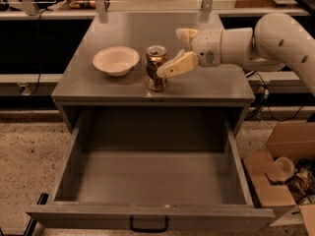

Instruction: Pick orange can from top drawer and place on counter

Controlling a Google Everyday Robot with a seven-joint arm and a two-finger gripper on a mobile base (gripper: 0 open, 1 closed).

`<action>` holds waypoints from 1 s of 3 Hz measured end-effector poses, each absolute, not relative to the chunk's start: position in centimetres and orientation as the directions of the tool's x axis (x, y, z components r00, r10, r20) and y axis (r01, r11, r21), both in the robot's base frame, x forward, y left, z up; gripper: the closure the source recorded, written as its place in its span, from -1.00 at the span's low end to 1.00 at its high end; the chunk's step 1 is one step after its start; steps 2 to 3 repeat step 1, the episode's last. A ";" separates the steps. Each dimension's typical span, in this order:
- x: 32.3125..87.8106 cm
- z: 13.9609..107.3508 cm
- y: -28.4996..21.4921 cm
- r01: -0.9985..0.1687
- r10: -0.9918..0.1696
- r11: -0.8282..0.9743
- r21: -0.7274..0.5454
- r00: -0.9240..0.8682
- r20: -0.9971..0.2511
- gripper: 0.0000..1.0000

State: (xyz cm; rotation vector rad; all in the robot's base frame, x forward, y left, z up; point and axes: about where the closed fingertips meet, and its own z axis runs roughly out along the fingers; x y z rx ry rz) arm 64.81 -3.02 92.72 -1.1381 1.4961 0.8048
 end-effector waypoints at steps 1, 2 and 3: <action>63.1 96.2 -5.7 -0.913 -0.300 0.367 -0.180 0.068 -0.952 -1.00; 63.1 96.2 -5.7 -0.913 -0.300 0.367 -0.180 0.068 -0.952 -1.00; 63.1 96.2 -5.7 -0.913 -0.300 0.367 -0.180 0.068 -0.952 -1.00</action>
Offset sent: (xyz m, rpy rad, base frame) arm 0.0000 0.0000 0.0000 0.0000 0.0000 0.0000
